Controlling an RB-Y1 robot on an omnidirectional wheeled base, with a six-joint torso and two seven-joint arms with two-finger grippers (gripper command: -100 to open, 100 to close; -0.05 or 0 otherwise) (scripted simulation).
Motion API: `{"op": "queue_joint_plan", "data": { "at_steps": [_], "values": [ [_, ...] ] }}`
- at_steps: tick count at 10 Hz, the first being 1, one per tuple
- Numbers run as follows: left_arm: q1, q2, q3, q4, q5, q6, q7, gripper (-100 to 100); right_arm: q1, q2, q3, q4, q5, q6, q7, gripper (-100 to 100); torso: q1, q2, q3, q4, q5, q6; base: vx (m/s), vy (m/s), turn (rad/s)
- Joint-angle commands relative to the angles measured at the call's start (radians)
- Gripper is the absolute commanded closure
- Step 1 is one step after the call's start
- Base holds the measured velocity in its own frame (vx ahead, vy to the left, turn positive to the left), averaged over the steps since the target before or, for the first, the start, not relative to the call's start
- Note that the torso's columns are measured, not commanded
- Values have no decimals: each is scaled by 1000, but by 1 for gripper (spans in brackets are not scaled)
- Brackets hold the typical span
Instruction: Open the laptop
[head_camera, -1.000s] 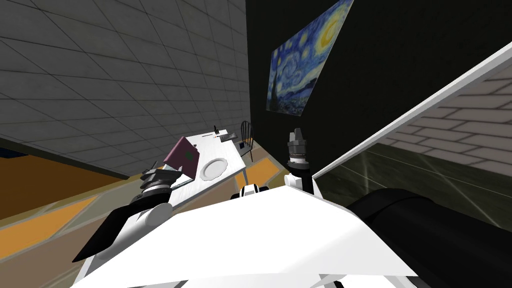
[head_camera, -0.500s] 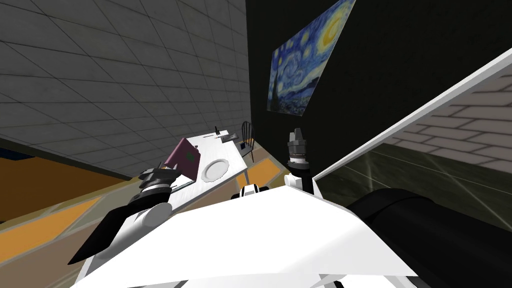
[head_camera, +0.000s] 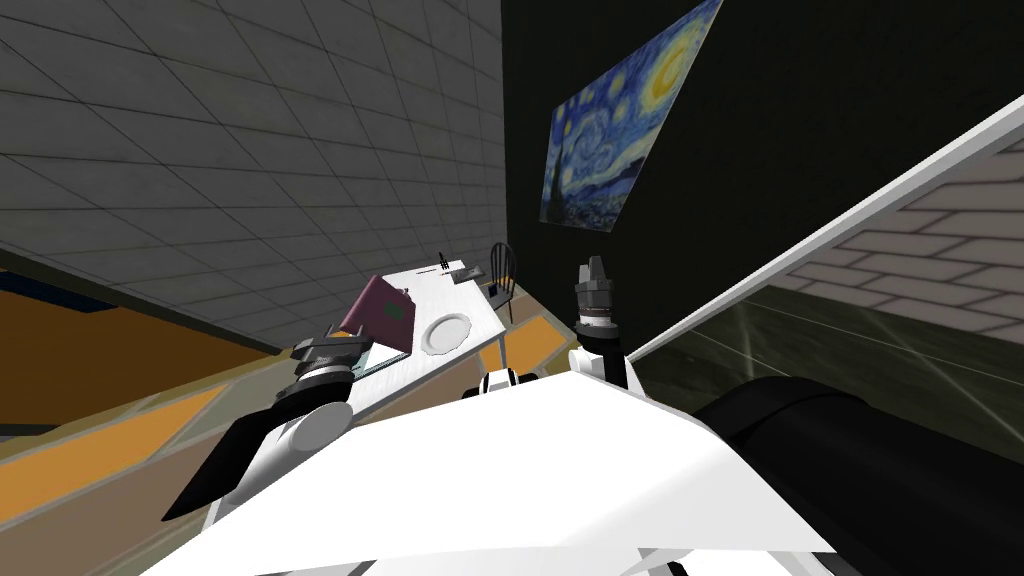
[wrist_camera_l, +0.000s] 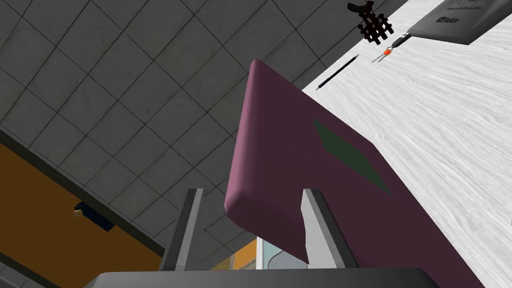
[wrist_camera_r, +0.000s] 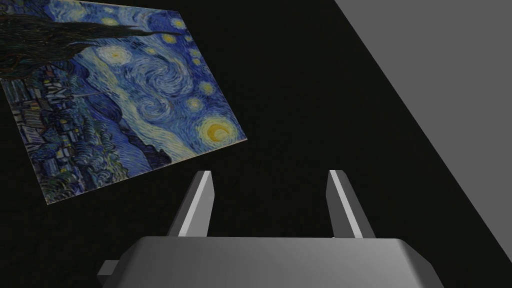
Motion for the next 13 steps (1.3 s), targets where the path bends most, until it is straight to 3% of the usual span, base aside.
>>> {"op": "queue_joint_plan", "data": {
  "at_steps": [1,10,11,13],
  "values": [
    [-16,-8,-16,43,34,-26,38,100,0,0,0,0,0,0,0,0,-8,-1,-1,1,-3,3,-48,71,50],
    [-77,-30,-77,221,157,-128,169,100,0,0,0,0,0,0,0,0,-10,-2,-1,-2,-2,7,-43,95,26],
    [-73,-25,-70,201,150,-131,158,100,0,0,0,0,0,0,0,0,-10,-1,-1,0,-3,7,-22,38,4],
    [-100,-21,-111,272,193,-199,194,100,0,0,0,0,0,0,0,0,-14,0,-1,2,-7,8,-59,72,-62]
  ]
}}
